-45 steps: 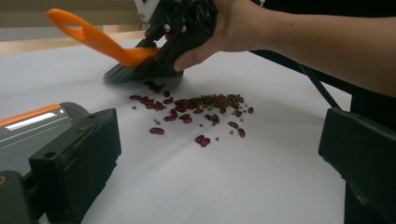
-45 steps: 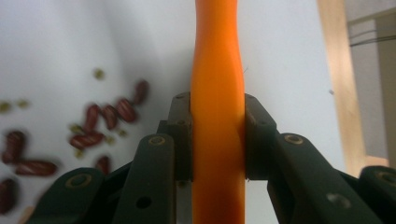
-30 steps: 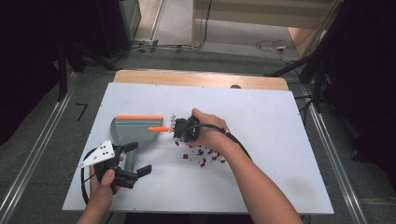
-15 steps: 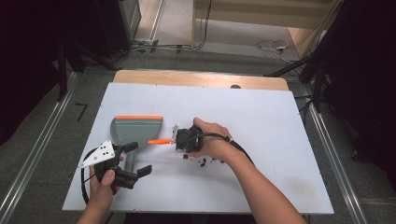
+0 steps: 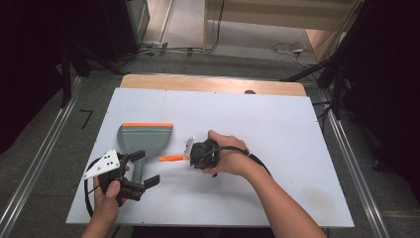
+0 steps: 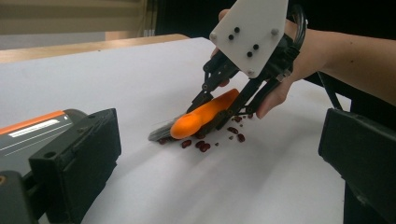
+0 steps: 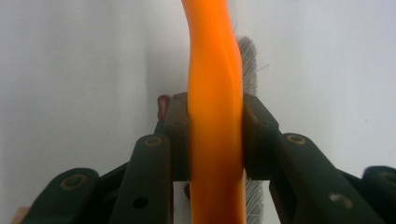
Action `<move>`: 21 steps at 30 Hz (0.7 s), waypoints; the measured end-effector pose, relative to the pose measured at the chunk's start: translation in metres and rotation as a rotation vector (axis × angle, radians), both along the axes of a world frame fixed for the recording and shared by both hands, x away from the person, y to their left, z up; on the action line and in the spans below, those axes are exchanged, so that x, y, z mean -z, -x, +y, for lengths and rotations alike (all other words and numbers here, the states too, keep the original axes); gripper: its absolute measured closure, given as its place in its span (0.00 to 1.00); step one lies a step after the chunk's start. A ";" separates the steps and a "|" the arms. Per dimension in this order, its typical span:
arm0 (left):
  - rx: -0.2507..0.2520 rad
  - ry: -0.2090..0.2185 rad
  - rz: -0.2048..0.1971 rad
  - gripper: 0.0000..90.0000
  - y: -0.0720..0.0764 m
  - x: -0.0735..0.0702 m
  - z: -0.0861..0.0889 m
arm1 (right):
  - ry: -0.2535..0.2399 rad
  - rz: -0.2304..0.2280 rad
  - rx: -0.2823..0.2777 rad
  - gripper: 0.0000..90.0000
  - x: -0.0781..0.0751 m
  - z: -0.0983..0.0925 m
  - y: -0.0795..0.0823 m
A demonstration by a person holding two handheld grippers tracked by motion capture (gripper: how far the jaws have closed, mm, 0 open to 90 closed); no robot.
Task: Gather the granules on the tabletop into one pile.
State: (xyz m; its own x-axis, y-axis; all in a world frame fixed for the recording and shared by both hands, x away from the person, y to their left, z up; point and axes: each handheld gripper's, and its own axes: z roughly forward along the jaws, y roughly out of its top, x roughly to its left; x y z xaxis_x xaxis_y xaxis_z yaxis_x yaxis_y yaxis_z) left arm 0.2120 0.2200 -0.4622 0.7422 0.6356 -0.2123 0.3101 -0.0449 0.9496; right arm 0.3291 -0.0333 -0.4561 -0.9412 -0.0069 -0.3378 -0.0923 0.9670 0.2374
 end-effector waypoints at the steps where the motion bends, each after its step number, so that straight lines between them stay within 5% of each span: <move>1: -0.002 0.000 0.000 0.00 0.000 0.000 0.000 | 0.000 0.006 0.003 0.74 0.000 0.000 0.001; 3: -0.005 0.002 0.000 0.00 0.000 0.000 0.000 | -0.024 -0.045 0.008 0.75 -0.003 -0.002 0.000; 12: -0.019 0.002 -0.001 0.00 -0.001 0.001 0.002 | -0.095 -0.086 0.075 0.75 -0.020 -0.008 -0.013; 15: -0.022 0.004 0.000 0.00 -0.001 0.001 0.004 | -0.137 -0.068 0.119 0.75 -0.032 -0.010 -0.015; 19: -0.025 0.007 -0.001 0.00 -0.001 0.001 0.004 | -0.232 0.020 0.251 0.76 -0.051 -0.011 -0.019; 21: -0.025 0.006 0.001 0.00 0.000 0.001 0.004 | -0.270 0.127 0.327 0.76 -0.056 -0.007 -0.020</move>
State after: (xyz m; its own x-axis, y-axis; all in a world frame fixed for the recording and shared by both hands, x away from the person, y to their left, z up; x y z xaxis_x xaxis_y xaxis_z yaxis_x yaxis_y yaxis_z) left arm 0.2125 0.2237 -0.4628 0.7263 0.6524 -0.2166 0.3115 -0.0316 0.9497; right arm 0.3487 -0.0403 -0.3997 -0.9134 0.3709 -0.1676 0.2546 0.8421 0.4754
